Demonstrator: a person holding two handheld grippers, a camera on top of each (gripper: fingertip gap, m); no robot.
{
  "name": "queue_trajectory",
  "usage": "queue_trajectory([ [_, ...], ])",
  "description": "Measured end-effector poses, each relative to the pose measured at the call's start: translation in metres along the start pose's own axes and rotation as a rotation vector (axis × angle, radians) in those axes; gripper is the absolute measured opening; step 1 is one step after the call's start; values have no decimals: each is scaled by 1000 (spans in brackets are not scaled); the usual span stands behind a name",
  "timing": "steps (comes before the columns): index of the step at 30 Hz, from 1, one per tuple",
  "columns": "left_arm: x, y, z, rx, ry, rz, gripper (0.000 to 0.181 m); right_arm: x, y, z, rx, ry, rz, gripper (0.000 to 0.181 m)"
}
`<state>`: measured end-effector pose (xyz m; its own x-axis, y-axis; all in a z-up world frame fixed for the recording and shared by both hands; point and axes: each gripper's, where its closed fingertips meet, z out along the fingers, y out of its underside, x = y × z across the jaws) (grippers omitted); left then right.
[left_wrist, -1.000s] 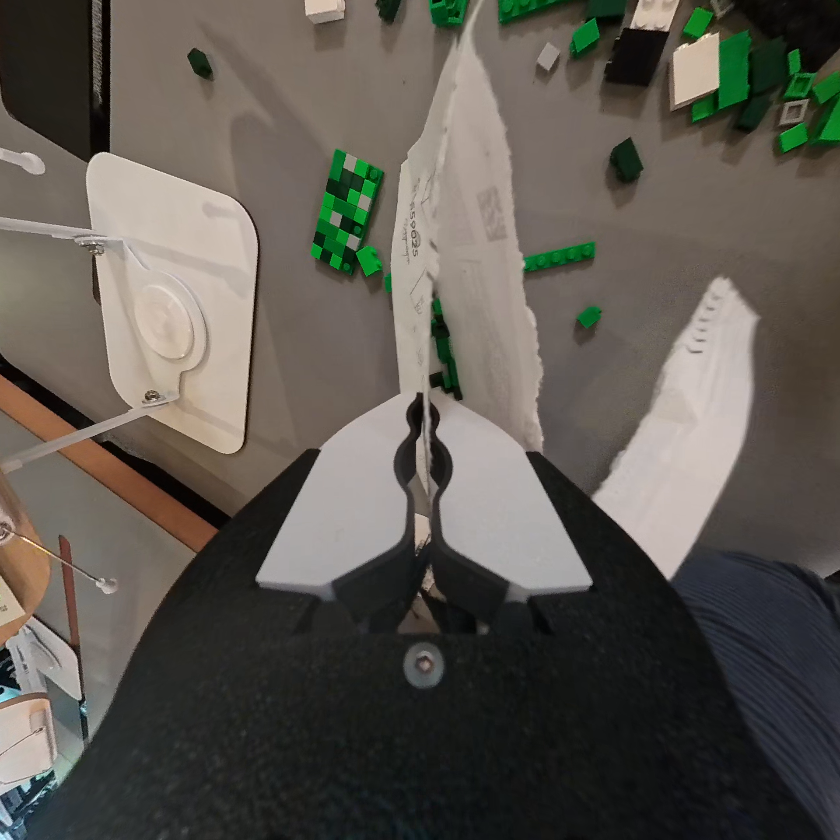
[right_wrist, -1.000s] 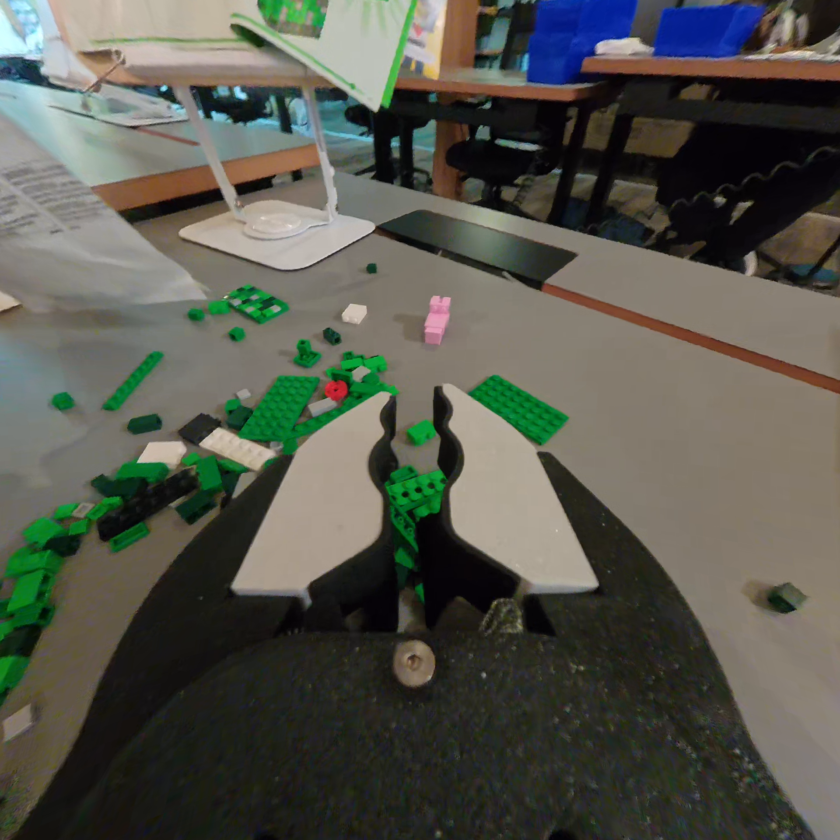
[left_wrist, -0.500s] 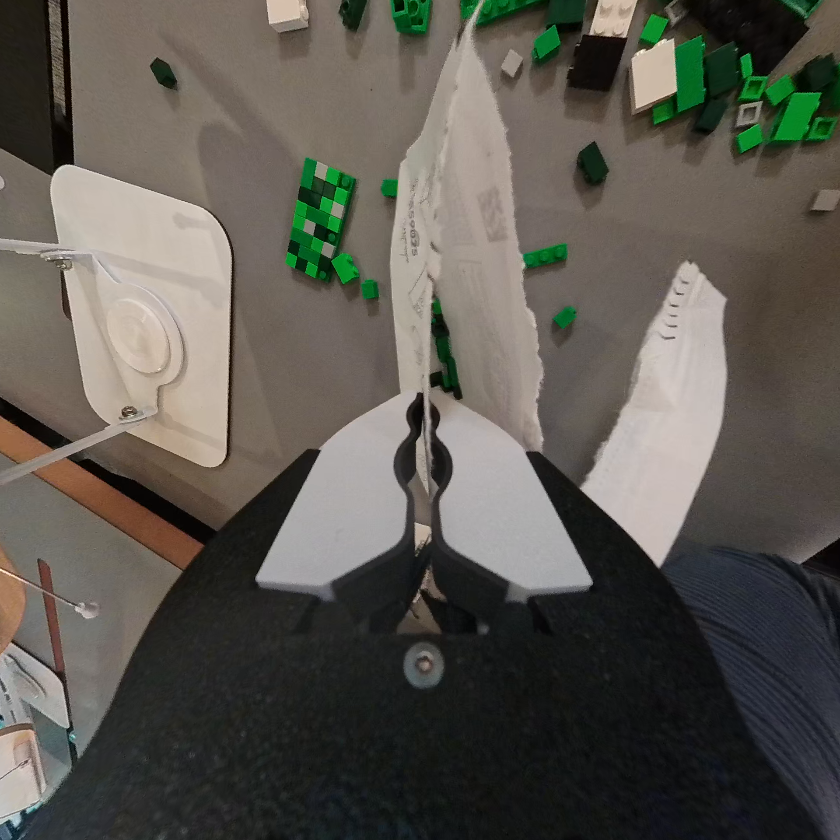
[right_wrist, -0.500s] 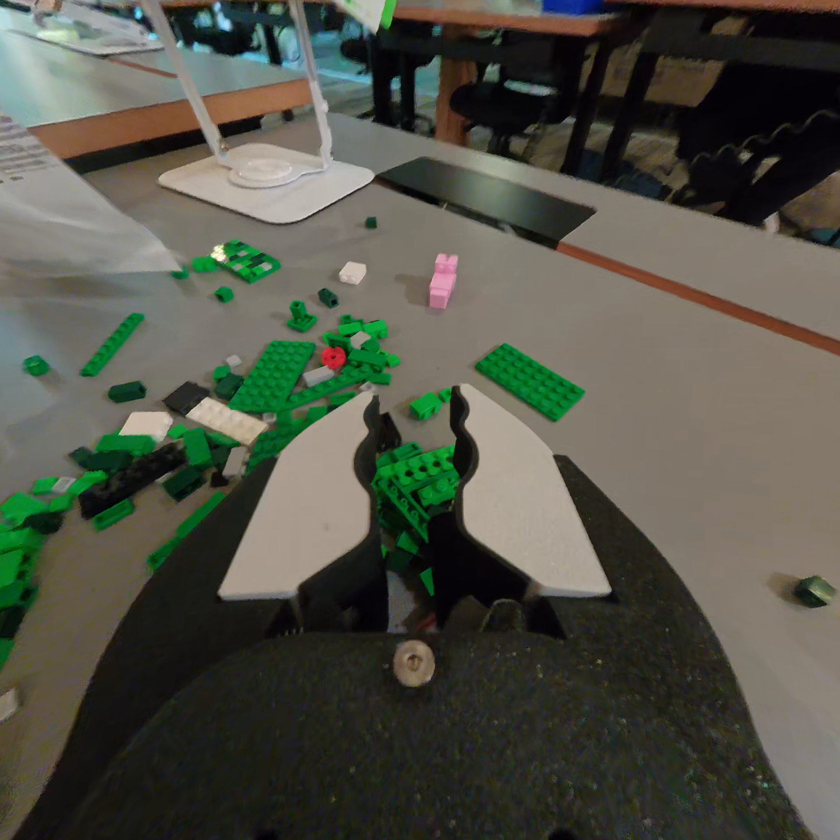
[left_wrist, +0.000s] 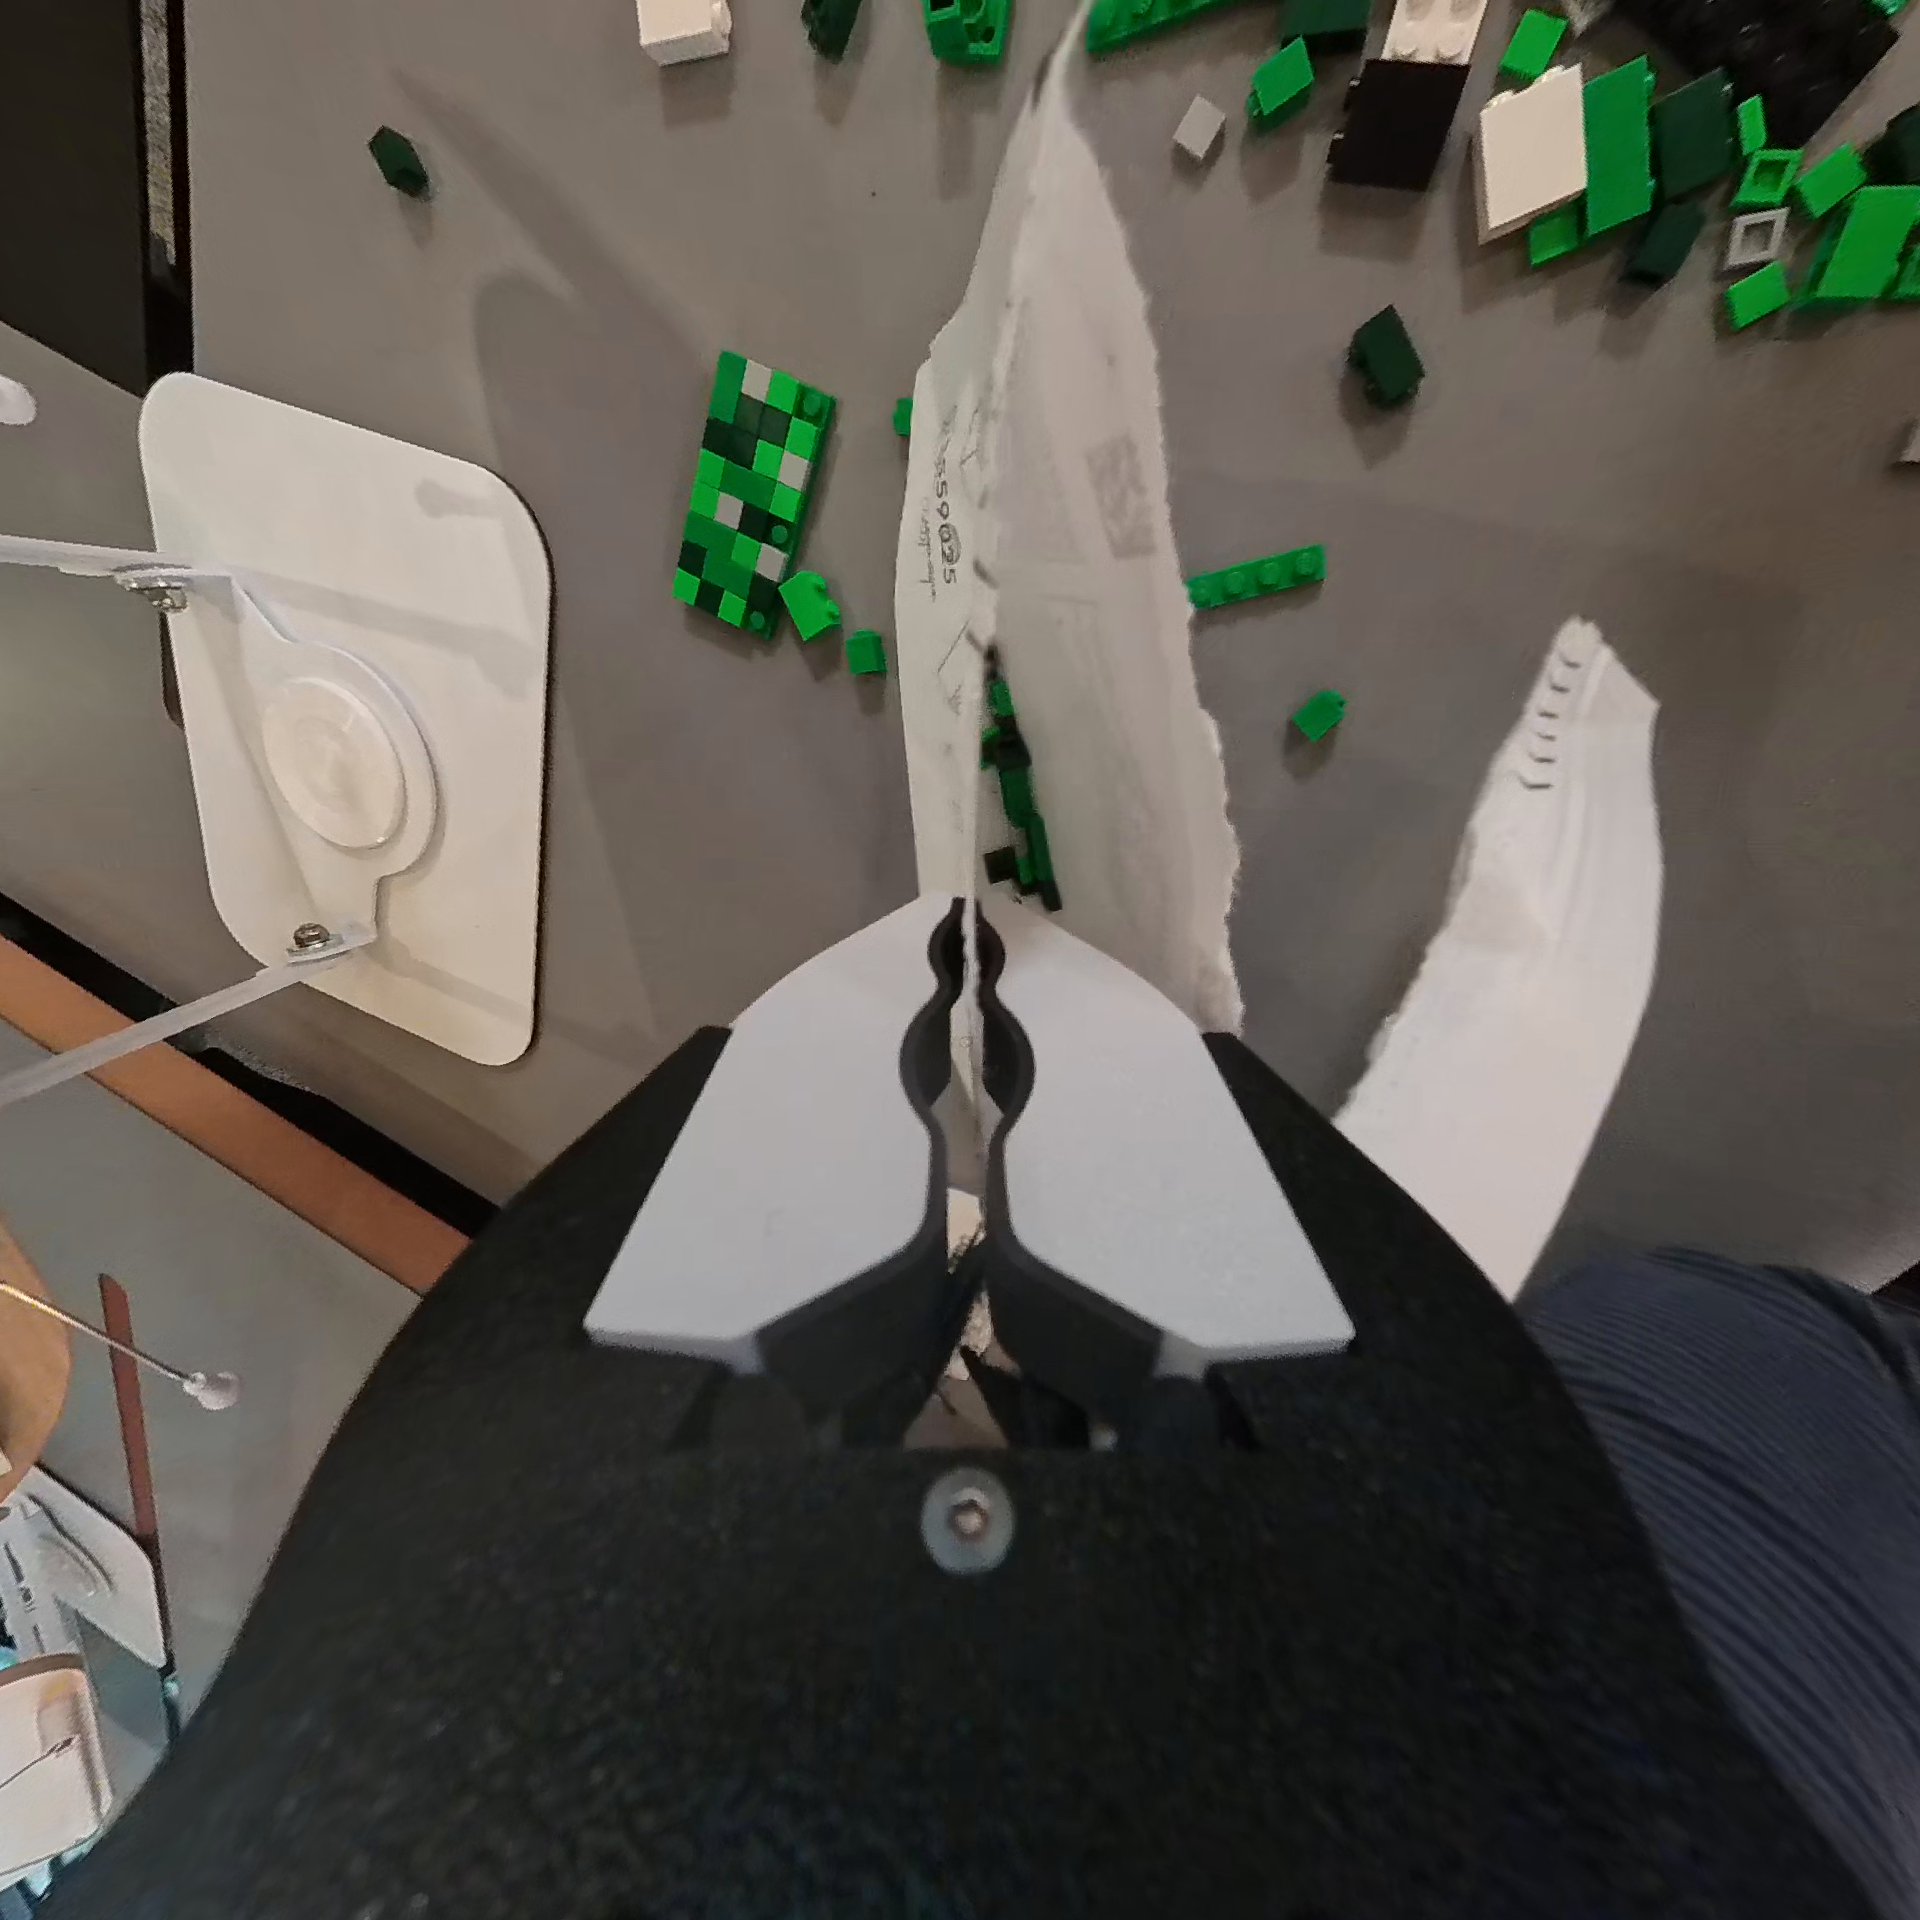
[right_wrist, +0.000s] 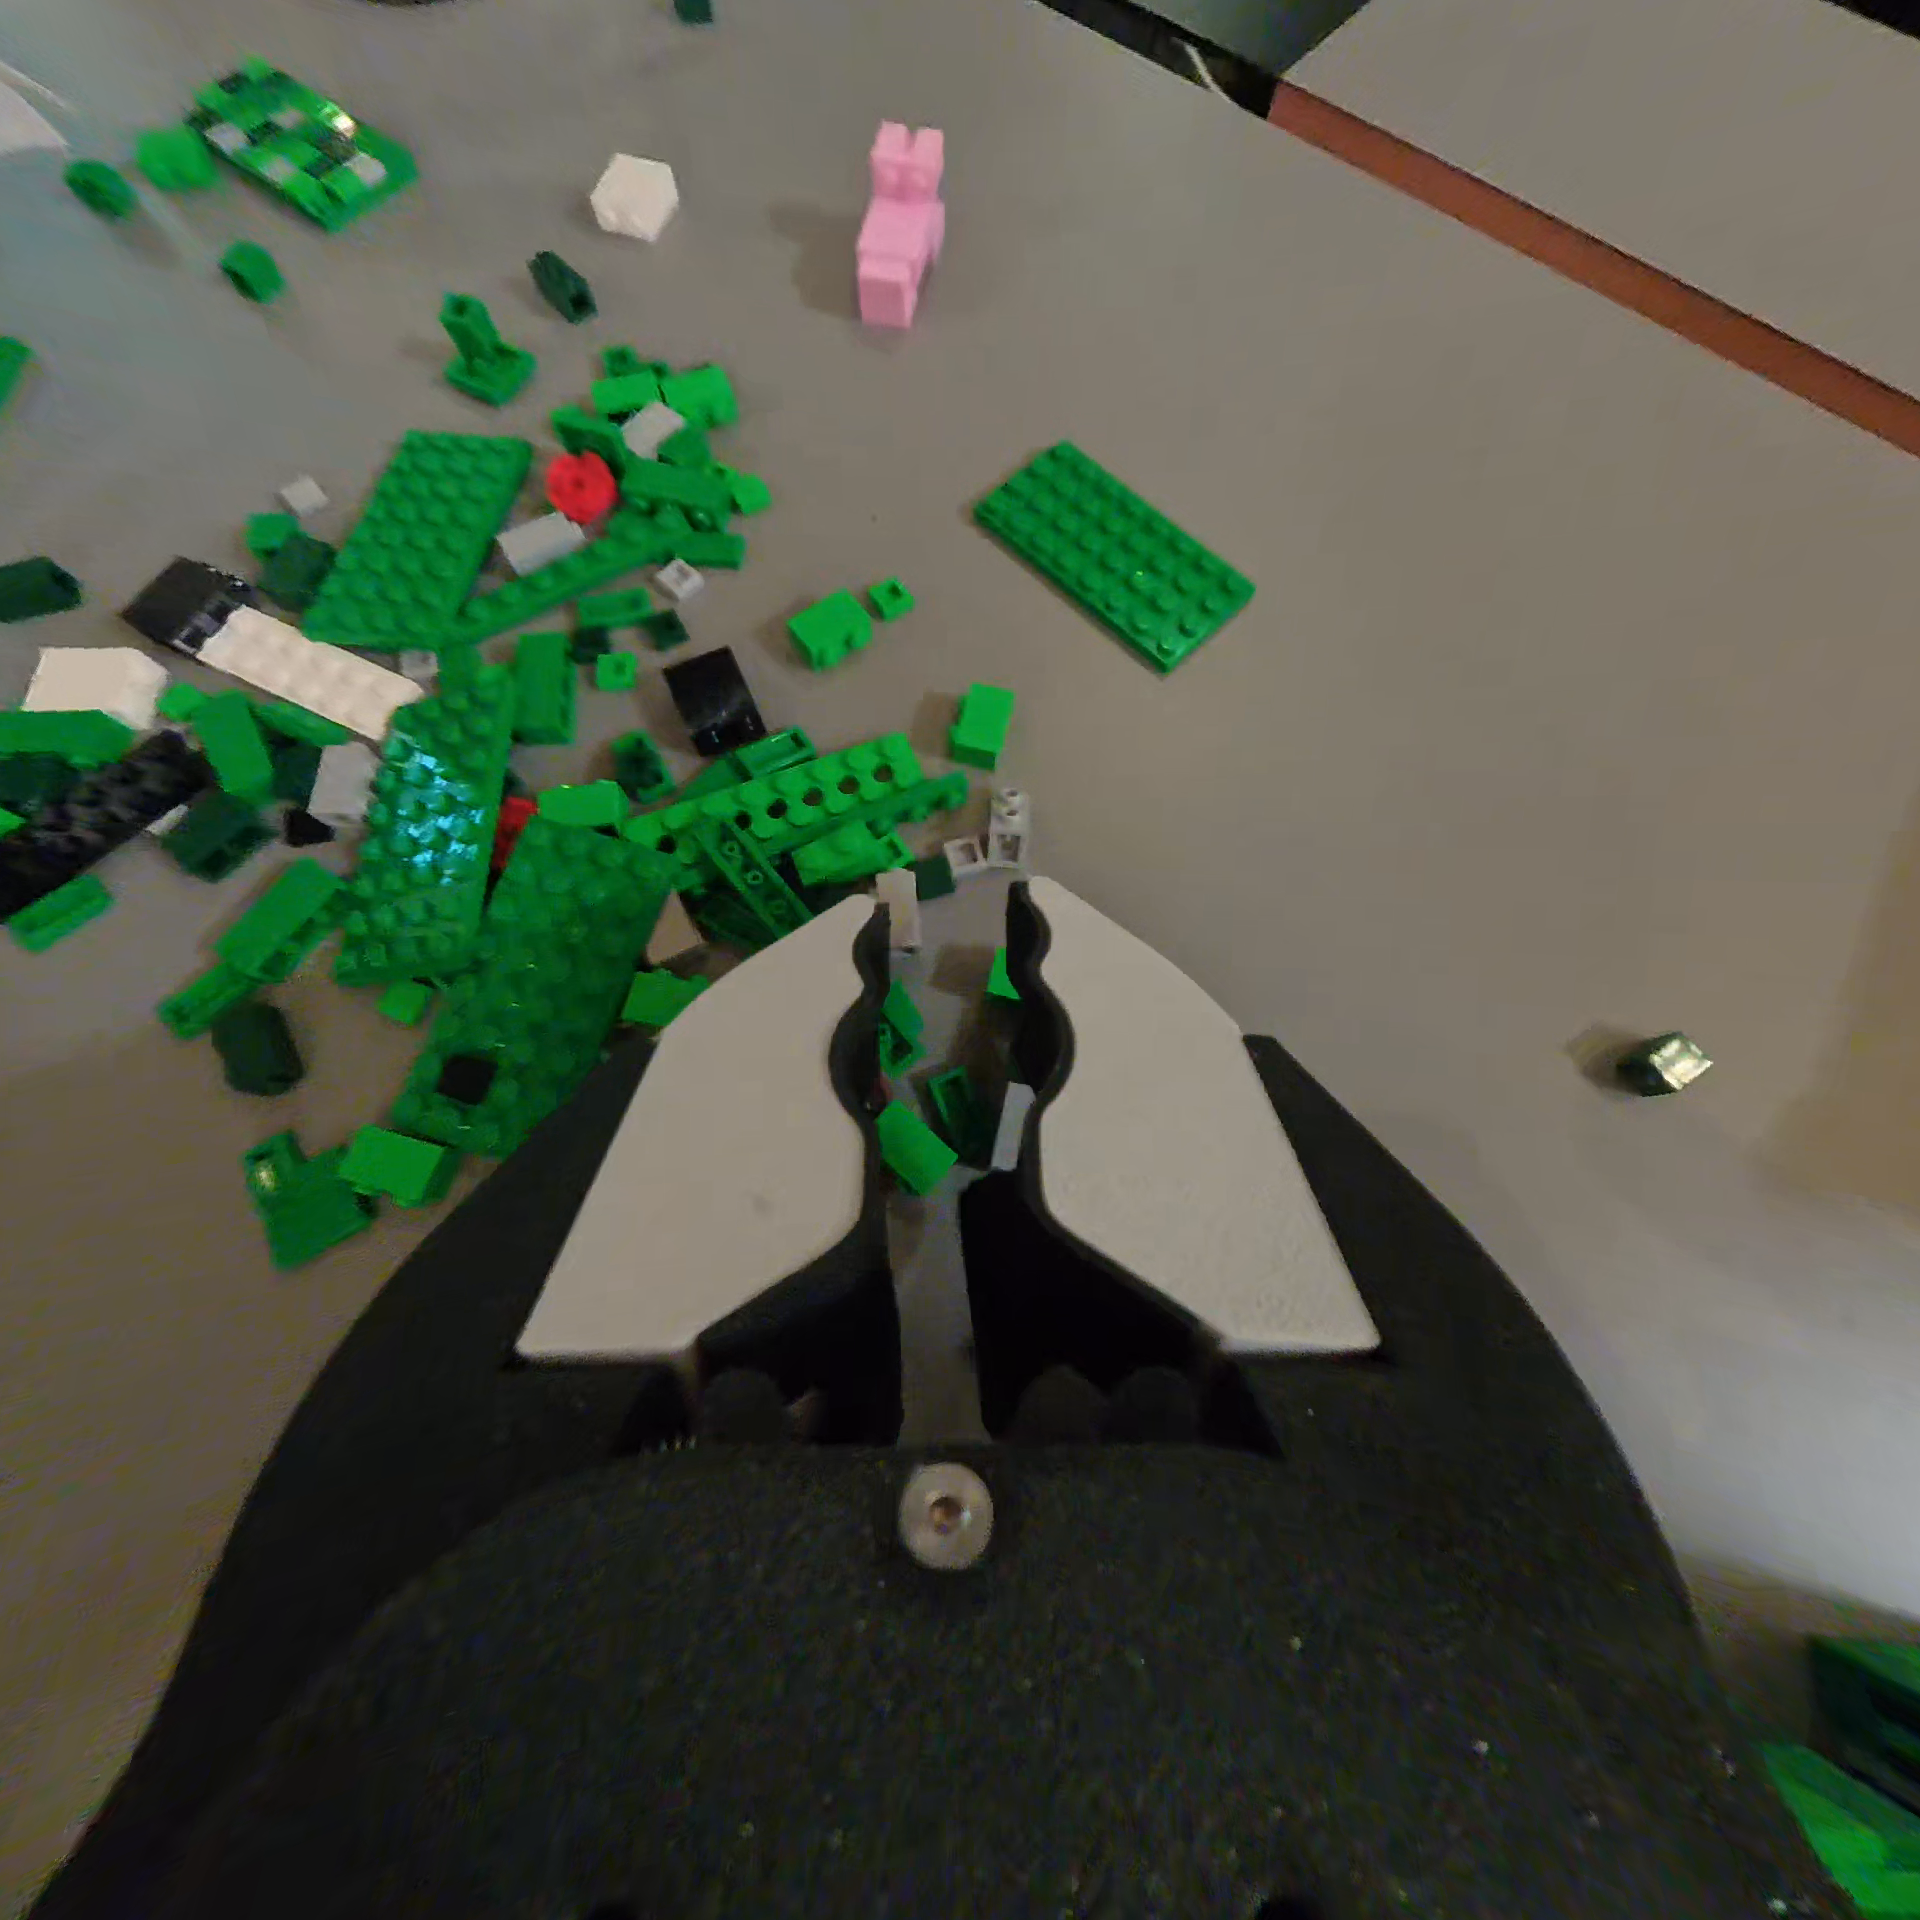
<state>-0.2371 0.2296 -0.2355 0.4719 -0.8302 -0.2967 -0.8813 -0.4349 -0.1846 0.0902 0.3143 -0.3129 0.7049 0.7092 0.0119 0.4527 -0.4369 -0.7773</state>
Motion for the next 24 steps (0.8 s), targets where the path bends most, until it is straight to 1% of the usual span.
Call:
queue_trajectory([
  [3,0,0,0,11,8,0,0,-5,-2,-3,0,-24,-23,17],
  [5,0,0,0,13,14,-1,0,-22,-9,-7,29,-118,-57,13],
  [7,1,-1,0,13,16,3,0,-38,-23,-6,70,-218,-80,12],
  [9,3,-4,0,12,15,20,0,-47,-34,1,52,-269,-141,13],
  [11,6,-8,1,16,16,43,0,-39,-42,15,6,-231,-238,13],
  [13,9,-10,1,10,17,61,0,-23,-47,32,-73,-202,-276,12],
  [17,12,-14,2,8,17,82,0,-12,-45,60,-258,-317,-192,11],
  [19,12,-15,2,9,16,86,0,-9,-39,65,-339,-350,-272,11],
  [21,11,-14,2,8,17,83,0,-7,-37,68,-373,-362,-393,11],
  [24,11,-15,2,10,15,82,0,-5,-39,72,-420,-401,-429,15],
])
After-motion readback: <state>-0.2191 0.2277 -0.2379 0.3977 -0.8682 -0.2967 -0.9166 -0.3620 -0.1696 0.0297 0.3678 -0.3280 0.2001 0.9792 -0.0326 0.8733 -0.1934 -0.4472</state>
